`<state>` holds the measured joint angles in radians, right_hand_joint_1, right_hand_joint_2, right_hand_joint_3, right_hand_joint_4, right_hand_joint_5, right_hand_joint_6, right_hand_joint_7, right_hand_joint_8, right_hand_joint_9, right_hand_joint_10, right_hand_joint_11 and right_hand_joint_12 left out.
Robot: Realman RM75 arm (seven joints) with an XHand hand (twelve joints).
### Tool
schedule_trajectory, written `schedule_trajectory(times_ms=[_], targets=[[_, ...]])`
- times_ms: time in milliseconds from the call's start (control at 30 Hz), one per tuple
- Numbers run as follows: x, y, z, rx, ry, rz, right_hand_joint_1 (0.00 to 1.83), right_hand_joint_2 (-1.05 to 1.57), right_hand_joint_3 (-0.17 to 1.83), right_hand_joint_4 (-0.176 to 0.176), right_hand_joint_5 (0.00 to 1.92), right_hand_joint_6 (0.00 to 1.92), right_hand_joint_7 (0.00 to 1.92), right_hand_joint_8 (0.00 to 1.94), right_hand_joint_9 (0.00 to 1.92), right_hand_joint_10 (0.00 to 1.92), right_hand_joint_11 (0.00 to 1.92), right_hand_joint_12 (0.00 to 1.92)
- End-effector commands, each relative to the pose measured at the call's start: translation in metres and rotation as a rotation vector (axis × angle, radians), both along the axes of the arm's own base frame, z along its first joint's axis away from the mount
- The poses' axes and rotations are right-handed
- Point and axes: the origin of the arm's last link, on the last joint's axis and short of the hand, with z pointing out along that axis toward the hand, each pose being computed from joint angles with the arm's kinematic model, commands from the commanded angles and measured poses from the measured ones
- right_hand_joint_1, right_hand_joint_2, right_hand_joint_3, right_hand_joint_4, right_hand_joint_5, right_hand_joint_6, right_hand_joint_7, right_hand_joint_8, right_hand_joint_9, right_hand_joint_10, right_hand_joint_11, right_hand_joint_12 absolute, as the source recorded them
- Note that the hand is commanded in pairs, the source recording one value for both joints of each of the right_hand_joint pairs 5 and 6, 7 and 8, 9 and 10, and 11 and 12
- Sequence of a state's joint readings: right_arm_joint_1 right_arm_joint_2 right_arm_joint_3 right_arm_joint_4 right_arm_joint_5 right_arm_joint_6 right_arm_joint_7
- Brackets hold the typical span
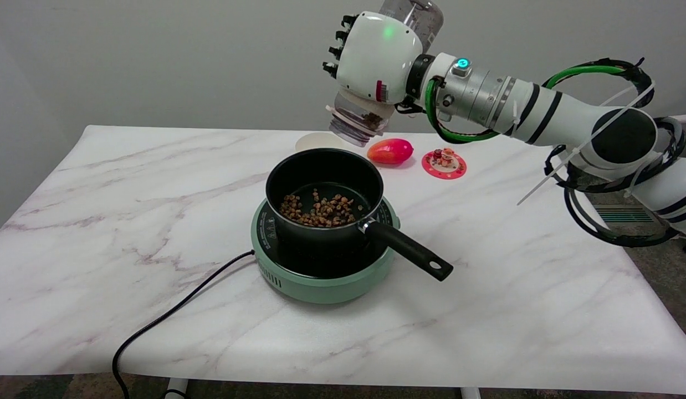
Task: Pour the contents of the bottle into the soup pot.
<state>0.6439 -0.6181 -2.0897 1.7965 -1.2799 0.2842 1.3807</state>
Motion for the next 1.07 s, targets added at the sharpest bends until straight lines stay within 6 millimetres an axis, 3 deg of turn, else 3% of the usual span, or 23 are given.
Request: schedule_trajectory(times_ms=[33,333,433,900,1067], targets=[[0.003,-0.007,0.003,-0.018,0.057,0.023,1.44,1.06,0.56,0.000,1.92,1.92,1.92,1.92,1.31,1.31,1.21,1.21],[0.014,-0.007,0.000,-0.001,0.066,0.046,1.44,1.05,0.56,0.000,1.92,1.92,1.92,1.92,1.31,1.31,1.21,1.21],[0.012,-0.011,0.006,-0.020,0.048,0.038,1.44,1.05,0.57,0.000,1.92,1.92,1.92,1.92,1.31,1.31,1.21,1.21],[0.002,-0.005,-0.004,0.009,0.056,0.011,1.45,1.05,0.58,0.000,1.92,1.92,1.92,1.92,1.30,1.30,1.21,1.21],[0.001,-0.003,-0.002,0.006,-0.025,-0.026,1.45,1.05,0.58,0.000,1.92,1.92,1.92,1.92,1.30,1.30,1.21,1.21]])
